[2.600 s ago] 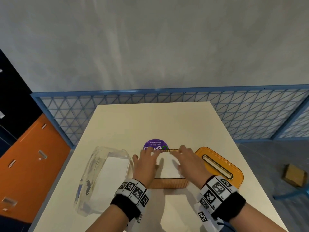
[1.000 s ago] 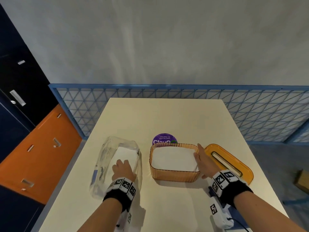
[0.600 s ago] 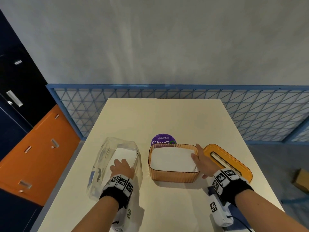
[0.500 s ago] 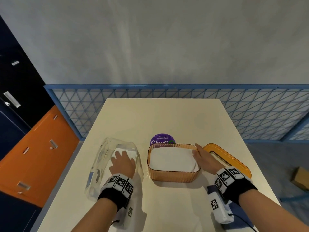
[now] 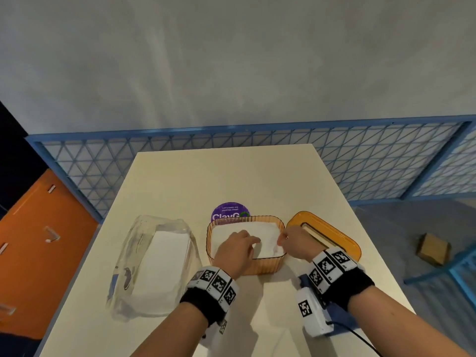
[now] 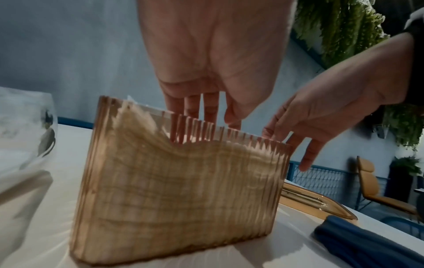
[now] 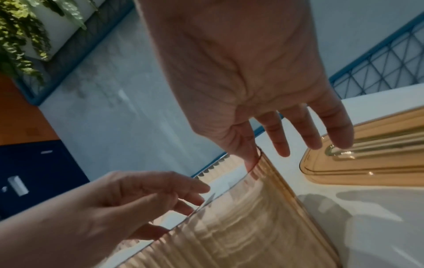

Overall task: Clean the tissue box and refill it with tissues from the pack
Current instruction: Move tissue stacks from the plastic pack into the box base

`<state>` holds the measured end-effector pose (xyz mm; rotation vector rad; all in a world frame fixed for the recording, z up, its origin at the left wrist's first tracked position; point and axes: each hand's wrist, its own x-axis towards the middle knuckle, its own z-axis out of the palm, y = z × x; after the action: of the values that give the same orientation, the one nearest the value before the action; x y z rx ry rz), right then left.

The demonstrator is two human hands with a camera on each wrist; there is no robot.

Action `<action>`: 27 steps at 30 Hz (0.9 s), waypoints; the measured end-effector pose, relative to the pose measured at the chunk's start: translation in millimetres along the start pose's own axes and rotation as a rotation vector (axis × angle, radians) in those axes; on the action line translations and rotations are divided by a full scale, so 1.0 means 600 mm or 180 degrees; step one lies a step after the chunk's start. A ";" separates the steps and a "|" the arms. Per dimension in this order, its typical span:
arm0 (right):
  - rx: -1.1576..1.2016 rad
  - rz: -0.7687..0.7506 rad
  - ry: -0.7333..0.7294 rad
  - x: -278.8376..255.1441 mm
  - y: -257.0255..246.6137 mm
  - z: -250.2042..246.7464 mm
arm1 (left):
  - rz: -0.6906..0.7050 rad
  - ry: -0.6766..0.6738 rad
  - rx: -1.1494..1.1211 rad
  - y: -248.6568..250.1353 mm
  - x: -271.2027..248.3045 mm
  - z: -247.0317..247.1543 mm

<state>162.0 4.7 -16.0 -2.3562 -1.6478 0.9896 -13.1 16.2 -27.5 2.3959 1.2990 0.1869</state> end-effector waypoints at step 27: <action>-0.0380 -0.0374 0.0369 -0.022 0.005 0.001 | -0.1136 -0.0086 -0.0001 0.082 0.036 0.025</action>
<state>161.3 -7.8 -11.7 -2.3081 -1.8230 0.7391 41.5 6.0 -22.8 2.1127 1.6824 0.0507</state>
